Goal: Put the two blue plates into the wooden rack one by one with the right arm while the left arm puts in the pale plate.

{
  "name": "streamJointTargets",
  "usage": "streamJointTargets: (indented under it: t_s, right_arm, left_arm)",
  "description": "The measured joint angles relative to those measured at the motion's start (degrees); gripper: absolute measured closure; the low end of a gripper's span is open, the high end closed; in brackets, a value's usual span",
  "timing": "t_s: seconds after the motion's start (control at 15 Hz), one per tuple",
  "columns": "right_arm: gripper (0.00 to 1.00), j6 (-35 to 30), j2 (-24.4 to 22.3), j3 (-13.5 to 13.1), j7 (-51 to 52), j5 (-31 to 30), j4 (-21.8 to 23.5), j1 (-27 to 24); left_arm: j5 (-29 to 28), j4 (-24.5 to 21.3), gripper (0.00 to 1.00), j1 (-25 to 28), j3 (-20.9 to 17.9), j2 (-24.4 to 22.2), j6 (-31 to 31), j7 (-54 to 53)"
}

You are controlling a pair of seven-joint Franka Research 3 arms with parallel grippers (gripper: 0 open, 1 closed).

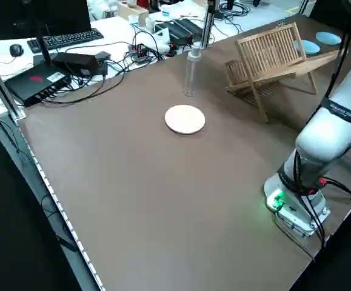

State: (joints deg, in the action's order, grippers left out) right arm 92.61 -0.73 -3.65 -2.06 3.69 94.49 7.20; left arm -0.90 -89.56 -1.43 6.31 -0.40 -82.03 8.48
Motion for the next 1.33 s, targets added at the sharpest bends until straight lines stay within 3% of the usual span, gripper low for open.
streamJointTargets:
  t_s: [0.4, 0.73, 0.87, 0.93, 1.0, 1.07, 1.13, 1.33]
  right_arm:
    - [0.0, 0.1, 0.0, 0.0, 0.0, 0.0, 0.0, 0.0]
    - [0.0, 0.1, 0.0, -0.1, 0.0, 0.0, 0.1, 0.0]
    - [0.0, 0.2, 0.0, -0.1, 0.0, 0.0, 0.2, -0.1]
    - [0.0, 0.2, 0.0, -0.1, 0.0, 0.0, 0.2, -0.1]
    - [0.0, 0.2, -0.1, -0.1, 0.0, 0.0, 0.2, -0.1]
    - [0.0, 0.2, -0.1, -0.1, 0.0, 0.0, 0.2, -0.1]
    - [0.0, 0.2, -0.1, -0.1, 0.0, 0.0, 0.2, -0.1]
    - [0.0, 0.5, -0.1, 0.1, 0.0, 0.0, 0.2, 0.0]
  left_arm:
    - [-0.4, -0.9, 0.0, 0.0, -0.1, 1.4, 0.6, 0.3]
    - [-2.2, -3.1, 0.0, 8.1, -0.7, 10.3, 0.8, -1.9]
    - [-5.4, -5.4, 0.0, 9.6, -0.7, 13.4, -4.0, -3.5]
    - [-6.7, -10.6, 0.0, 10.2, -0.7, 15.8, -13.3, -5.0]
    - [-6.9, -13.7, 0.0, 10.6, -0.7, 16.8, -18.2, -5.1]
    - [-6.9, -13.7, 0.0, 10.6, -0.7, 16.8, -18.2, -5.1]
    - [-7.0, -19.6, 0.0, 11.9, -0.7, 19.0, -25.8, -6.1]
    - [-7.0, -23.7, 0.0, 14.3, -0.7, 22.5, -32.4, -8.6]
